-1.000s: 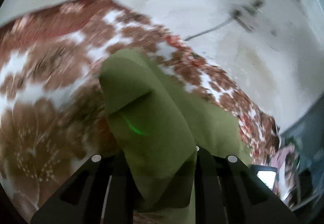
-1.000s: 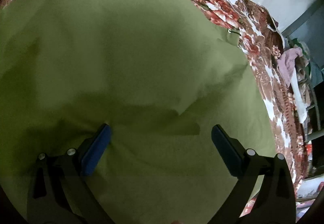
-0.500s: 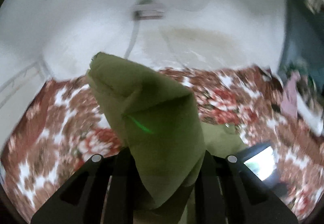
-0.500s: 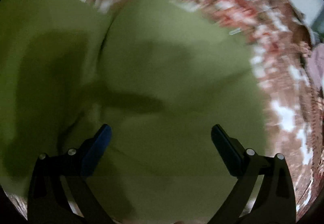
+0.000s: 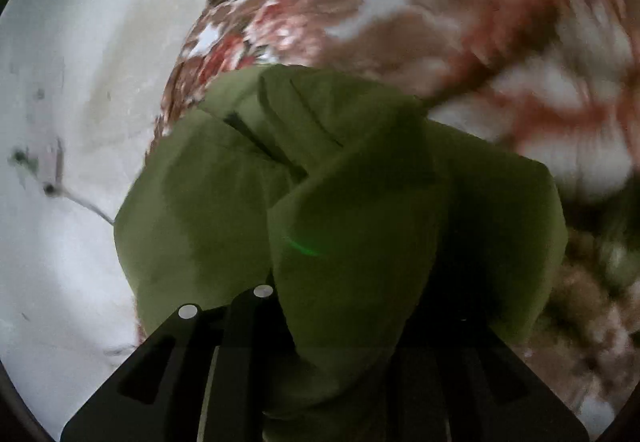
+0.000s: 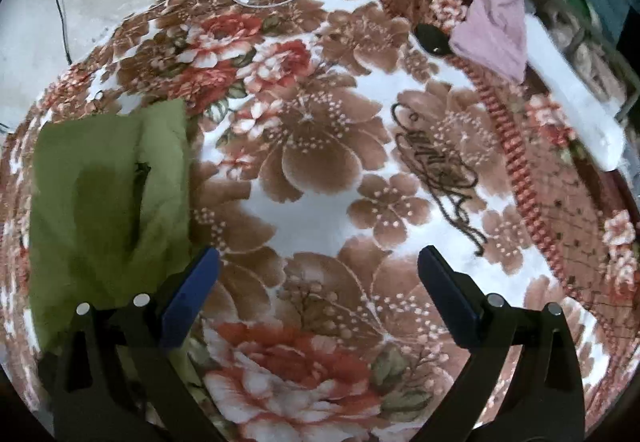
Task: Fold large clothes
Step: 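Fold the lifted corner over the jacket while the right gripper grasps the bundle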
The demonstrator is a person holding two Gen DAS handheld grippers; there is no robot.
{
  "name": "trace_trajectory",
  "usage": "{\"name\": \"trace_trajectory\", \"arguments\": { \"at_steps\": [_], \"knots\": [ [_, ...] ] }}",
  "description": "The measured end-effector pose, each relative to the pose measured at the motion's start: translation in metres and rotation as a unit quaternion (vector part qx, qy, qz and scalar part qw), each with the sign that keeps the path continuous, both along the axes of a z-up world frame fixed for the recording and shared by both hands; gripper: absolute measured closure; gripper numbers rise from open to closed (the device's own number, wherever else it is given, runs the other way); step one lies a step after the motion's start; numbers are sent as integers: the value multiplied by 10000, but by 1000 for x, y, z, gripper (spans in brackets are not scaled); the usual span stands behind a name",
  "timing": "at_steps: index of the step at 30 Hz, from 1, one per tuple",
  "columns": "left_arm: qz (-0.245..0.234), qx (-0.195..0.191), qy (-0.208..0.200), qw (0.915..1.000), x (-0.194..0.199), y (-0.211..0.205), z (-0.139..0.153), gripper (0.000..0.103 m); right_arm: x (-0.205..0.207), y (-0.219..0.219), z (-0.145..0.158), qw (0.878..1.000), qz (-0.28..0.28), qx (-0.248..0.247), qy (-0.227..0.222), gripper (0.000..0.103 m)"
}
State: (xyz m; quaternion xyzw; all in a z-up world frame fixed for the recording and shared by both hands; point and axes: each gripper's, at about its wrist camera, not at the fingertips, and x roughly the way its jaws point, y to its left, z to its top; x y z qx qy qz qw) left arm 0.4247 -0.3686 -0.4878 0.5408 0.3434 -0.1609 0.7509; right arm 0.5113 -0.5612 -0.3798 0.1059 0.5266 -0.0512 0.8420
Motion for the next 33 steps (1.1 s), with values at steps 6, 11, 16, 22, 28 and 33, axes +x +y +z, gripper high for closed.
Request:
{"name": "trace_trajectory", "arguments": {
  "at_steps": [6,11,16,22,28,33],
  "knots": [
    [-56,89,-153,9998,-3,6,4,84,28,55,8,9917,915,886,-187,5],
    [-78,29,-211,9997,-3,0,8,75,72,110,9,9810,1533,1191,-70,5],
    [-8,-216,-232,9995,1,2,11,68,109,150,-17,9748,1964,994,370,5],
    [38,-686,-69,9976,0,10,24,58,128,166,-52,9706,1991,918,992,5],
    [-61,-892,7,9960,0,15,26,55,133,172,-64,9564,1936,1884,1113,5],
    [-116,-913,70,9957,11,15,25,55,137,183,-69,9508,2081,1937,1231,13]
  ]
}}
